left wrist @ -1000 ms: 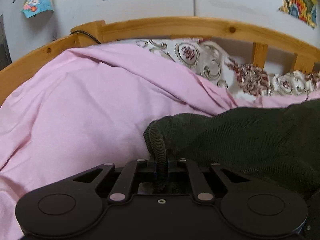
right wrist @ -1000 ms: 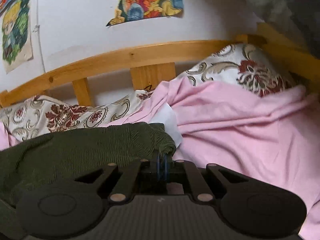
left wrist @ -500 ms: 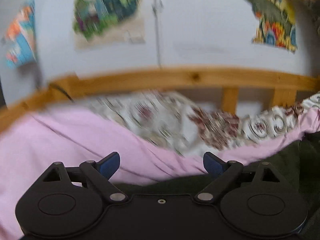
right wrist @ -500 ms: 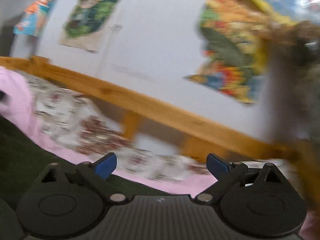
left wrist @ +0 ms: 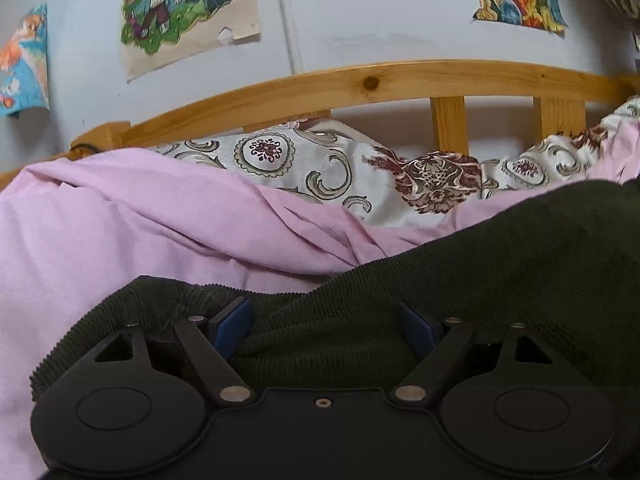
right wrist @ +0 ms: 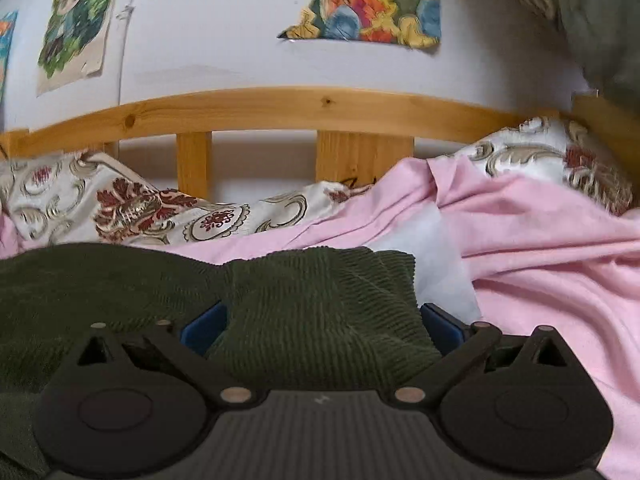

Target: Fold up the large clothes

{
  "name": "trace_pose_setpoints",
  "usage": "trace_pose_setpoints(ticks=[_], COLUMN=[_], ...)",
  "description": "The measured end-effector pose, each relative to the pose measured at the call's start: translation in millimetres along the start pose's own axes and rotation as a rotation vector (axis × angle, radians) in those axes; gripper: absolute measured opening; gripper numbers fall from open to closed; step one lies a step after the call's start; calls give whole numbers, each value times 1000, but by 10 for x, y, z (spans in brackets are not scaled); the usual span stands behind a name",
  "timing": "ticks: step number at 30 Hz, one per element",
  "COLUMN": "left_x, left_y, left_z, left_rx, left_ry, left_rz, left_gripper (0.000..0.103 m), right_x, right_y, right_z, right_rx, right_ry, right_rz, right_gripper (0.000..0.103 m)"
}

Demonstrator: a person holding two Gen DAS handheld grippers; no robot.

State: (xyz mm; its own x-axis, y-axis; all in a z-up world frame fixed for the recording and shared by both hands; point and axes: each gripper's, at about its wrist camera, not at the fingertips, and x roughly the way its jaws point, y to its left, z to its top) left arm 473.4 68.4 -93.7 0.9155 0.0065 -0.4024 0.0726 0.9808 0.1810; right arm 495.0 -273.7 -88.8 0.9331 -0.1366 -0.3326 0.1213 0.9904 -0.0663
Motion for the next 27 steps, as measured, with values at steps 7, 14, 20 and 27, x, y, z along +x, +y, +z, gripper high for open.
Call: trace_pose_setpoints(ticks=[7,14,20,27], left_x=[-304,-916,-617,-544], left_y=[-114,-469,-468,-364], left_z=[292,434,-17,-118], left_rx=[64,44,35,-35], left_ry=[11,-119,51,69], left_rz=[83,-111,-93,-129], left_gripper=[86,102,102,102], right_x=[-199,-891,-640,-538], right_y=[151,857,933,927], right_z=[202,204,-243,-280], right_rx=[-67,-240,-341,-333], right_ry=[-26,-171,-56,-20], right_rz=[-88,127,119,133], right_gripper=[102,103,102,103])
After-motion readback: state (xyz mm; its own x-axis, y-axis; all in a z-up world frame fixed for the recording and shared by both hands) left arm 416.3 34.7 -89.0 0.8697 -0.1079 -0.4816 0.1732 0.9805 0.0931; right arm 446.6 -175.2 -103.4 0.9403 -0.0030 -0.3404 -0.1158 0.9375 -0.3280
